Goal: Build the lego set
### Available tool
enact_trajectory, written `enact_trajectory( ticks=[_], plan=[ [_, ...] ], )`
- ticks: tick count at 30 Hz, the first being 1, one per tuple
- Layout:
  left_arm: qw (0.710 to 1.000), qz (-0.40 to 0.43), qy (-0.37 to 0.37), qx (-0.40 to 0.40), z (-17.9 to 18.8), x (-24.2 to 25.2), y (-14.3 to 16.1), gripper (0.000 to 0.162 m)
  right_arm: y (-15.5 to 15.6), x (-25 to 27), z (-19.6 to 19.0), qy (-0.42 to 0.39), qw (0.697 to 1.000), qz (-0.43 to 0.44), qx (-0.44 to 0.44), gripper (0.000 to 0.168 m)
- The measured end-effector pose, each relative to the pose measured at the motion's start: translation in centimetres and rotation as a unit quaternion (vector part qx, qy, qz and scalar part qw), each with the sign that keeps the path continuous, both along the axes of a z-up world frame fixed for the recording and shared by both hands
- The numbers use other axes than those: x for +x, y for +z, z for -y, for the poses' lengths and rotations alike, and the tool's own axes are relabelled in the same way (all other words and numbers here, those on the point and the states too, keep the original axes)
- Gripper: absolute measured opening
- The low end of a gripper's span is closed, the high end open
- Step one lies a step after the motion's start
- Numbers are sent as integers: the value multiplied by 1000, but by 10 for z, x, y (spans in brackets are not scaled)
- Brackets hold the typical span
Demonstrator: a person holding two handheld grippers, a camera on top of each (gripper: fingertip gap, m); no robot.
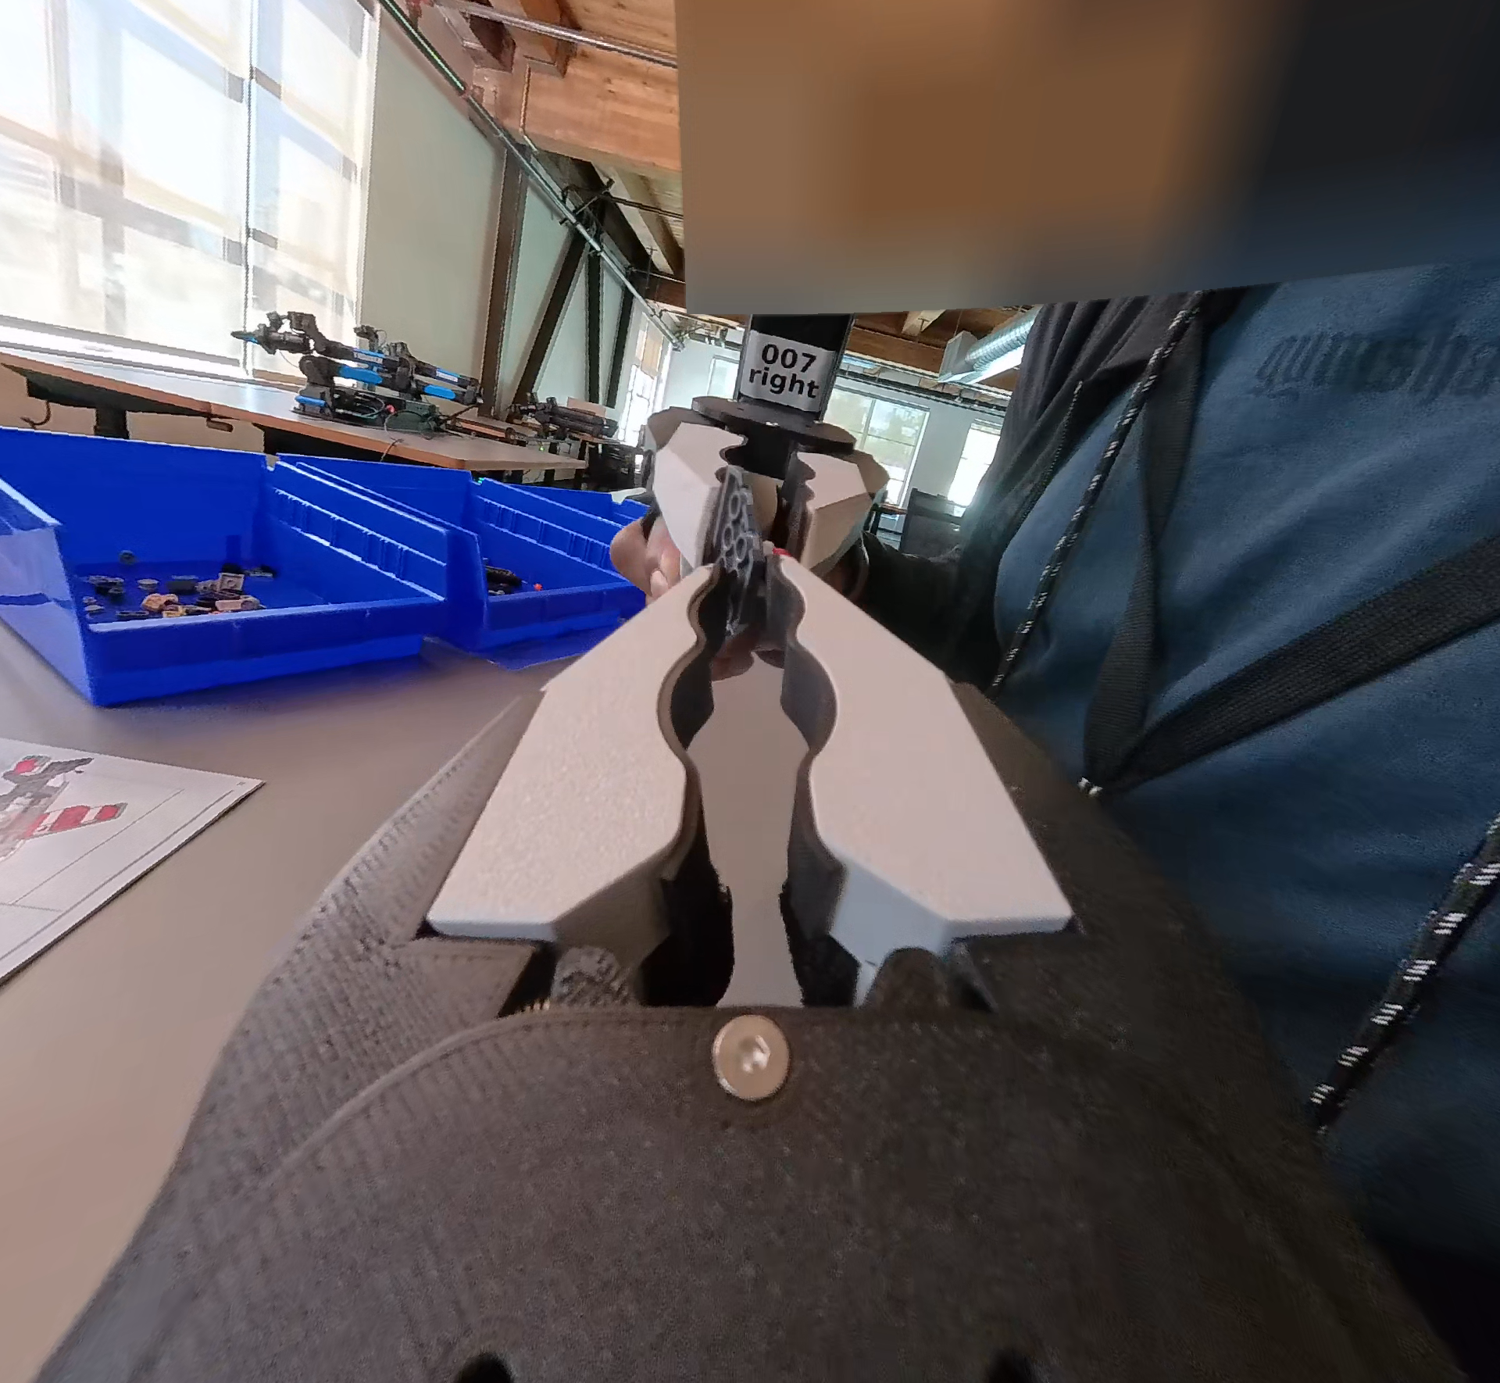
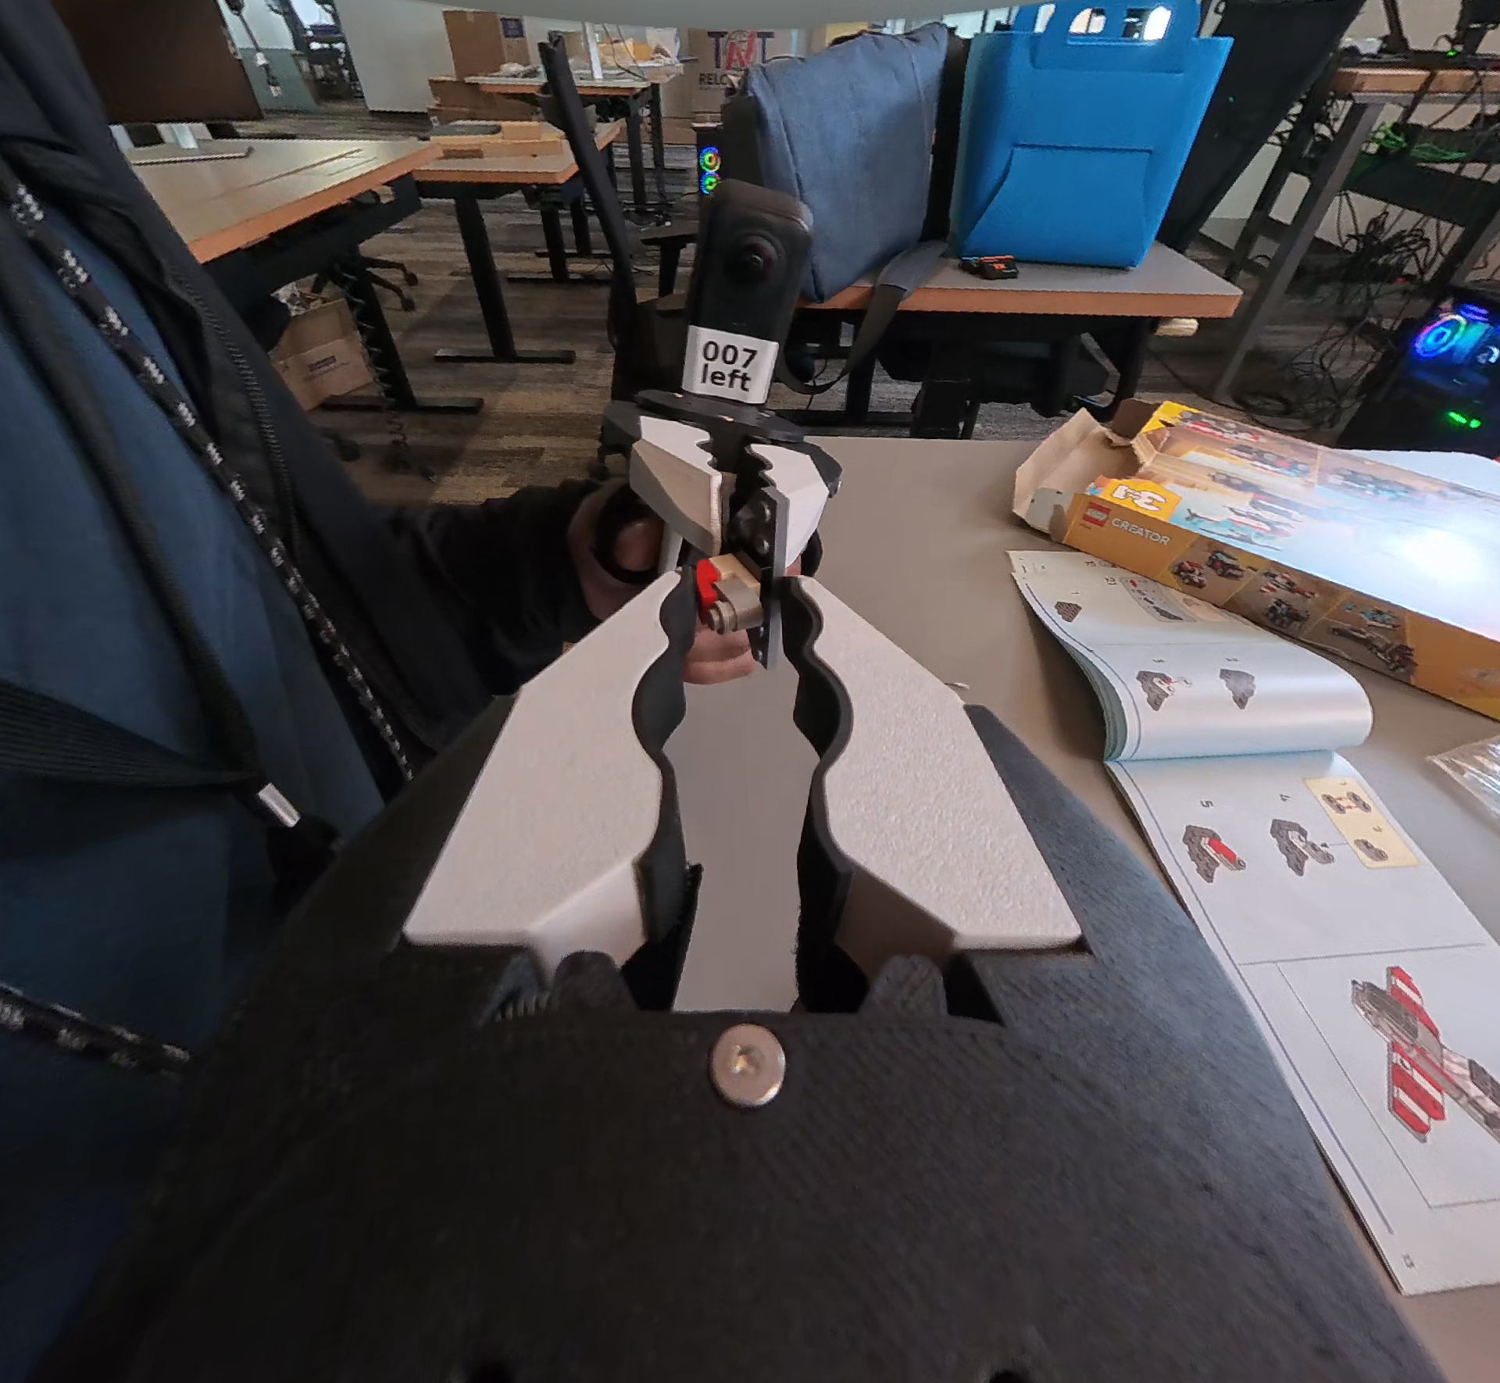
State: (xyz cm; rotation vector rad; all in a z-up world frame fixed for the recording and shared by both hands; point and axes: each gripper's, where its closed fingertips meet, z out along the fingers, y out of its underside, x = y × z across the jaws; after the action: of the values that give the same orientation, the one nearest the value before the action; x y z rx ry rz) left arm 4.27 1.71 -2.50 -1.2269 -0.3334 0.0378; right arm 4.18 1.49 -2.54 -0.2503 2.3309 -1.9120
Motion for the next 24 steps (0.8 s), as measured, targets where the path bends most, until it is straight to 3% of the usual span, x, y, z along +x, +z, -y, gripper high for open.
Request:
enact_trajectory(
  ticks=[24],
  plan=[
    [999, 18, -30, 8, -2, 4, -2, 9, -1, 2, -2, 4, 1000, -25, 3, 21]
  ],
)
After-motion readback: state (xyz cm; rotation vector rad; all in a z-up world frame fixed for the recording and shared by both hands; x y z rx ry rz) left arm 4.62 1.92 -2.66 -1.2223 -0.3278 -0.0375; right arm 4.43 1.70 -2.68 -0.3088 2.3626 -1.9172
